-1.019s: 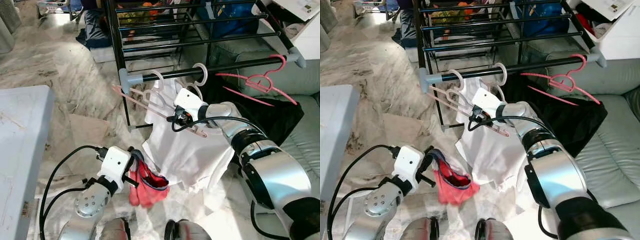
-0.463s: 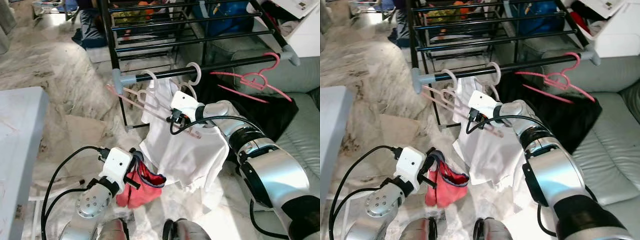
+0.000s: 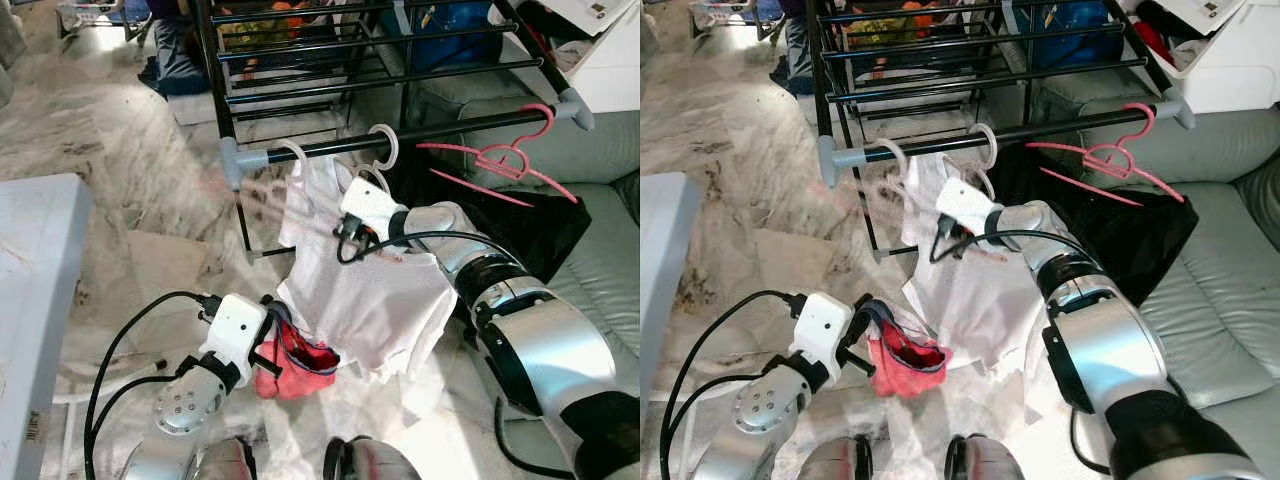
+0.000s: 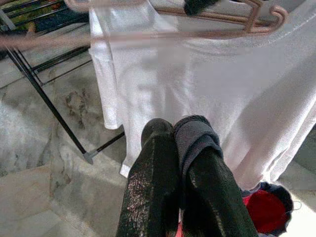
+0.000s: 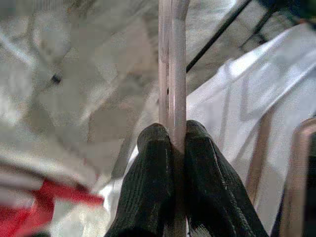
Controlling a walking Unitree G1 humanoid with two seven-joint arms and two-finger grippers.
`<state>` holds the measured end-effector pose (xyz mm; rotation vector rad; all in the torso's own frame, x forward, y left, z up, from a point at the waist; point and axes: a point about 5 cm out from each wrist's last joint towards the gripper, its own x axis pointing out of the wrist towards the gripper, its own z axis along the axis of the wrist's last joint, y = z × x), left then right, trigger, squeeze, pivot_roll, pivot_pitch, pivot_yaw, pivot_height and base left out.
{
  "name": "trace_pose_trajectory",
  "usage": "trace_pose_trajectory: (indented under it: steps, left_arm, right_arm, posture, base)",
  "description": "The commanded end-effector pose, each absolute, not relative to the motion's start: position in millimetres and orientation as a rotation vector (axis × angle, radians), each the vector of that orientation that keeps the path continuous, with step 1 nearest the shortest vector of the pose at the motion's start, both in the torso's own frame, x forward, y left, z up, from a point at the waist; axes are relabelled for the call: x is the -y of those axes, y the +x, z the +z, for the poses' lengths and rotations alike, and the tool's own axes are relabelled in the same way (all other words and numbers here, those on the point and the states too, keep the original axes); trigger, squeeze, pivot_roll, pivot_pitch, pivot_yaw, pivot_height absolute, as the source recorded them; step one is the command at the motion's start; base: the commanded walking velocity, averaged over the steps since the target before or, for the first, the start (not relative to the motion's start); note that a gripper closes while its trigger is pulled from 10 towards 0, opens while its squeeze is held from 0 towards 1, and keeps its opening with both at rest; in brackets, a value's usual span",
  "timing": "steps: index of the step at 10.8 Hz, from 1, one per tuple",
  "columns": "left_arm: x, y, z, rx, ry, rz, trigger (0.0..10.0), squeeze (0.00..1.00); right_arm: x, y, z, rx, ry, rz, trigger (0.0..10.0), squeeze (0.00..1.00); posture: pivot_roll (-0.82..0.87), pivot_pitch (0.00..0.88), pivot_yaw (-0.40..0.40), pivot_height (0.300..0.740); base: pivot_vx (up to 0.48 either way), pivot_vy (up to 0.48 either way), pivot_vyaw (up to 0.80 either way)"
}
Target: Hang hanger
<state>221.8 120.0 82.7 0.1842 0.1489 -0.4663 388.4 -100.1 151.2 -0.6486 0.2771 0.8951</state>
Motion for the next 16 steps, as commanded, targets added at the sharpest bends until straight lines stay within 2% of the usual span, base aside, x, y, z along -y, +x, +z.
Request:
trace_pose_trajectory:
  steps: [1,4,7,8,9,11,13,16]
  left_arm:
    - [-119.1,222.5,83.0,-0.138,0.191,-0.468,10.0,0.00]
    - [-115.5,235.7,80.0,-0.121,0.212,-0.431,10.0,0.00]
    - [-118.5,250.9,78.8,-0.108,0.234,-0.373,10.0,0.00]
    - [-117.4,252.4,78.4,-0.108,0.234,-0.377,10.0,0.00]
    - [-117.5,253.9,77.8,-0.104,0.246,-0.372,10.0,0.00]
    - [-121.2,254.3,75.9,-0.099,0.261,-0.376,10.0,0.00]
    - [-120.1,256.4,74.2,-0.096,0.266,-0.388,10.0,0.00]
    - [-117.2,262.9,76.7,-0.078,0.270,-0.405,10.0,0.00]
  right_arm:
    - [100.6,389.4,151.1,-0.267,-0.588,0.857,0.0,0.00]
    - [109.4,389.7,151.4,-0.125,-0.303,0.702,0.0,0.00]
    - [114.1,350.9,110.4,-0.001,-0.101,0.587,0.0,0.00]
    - [114.2,335.5,104.7,0.026,-0.060,0.543,5.9,0.00]
    - [111.8,315.5,100.0,0.040,-0.023,0.524,10.0,0.00]
    - [112.2,276.1,87.3,0.009,-0.045,0.528,10.0,0.00]
    - [131.3,249.6,76.2,-0.084,-0.074,0.470,10.0,0.00]
    - [154.4,246.8,74.8,-0.128,-0.118,0.310,10.0,0.00]
  posture:
    - [0.08,0.122,-0.080,0.740]
    - [0.05,0.047,-0.065,0.740]
    - [0.02,0.001,-0.039,0.740]
    - [0.01,0.000,-0.029,0.740]
    - [0.01,0.000,-0.023,0.740]
    - [-0.01,0.000,-0.015,0.740]
    - [-0.02,0.000,-0.013,0.740]
    - [-0.02,0.000,-0.001,0.740]
  base:
    - [0.000,0.000,0.00]
    - [0.000,0.000,0.00]
    - [0.000,0.000,0.00]
    - [0.000,0.000,0.00]
    - [0.000,0.000,0.00]
    - [0.000,0.000,0.00]
    - [0.000,0.000,0.00]
    - [-0.161,0.000,0.00]
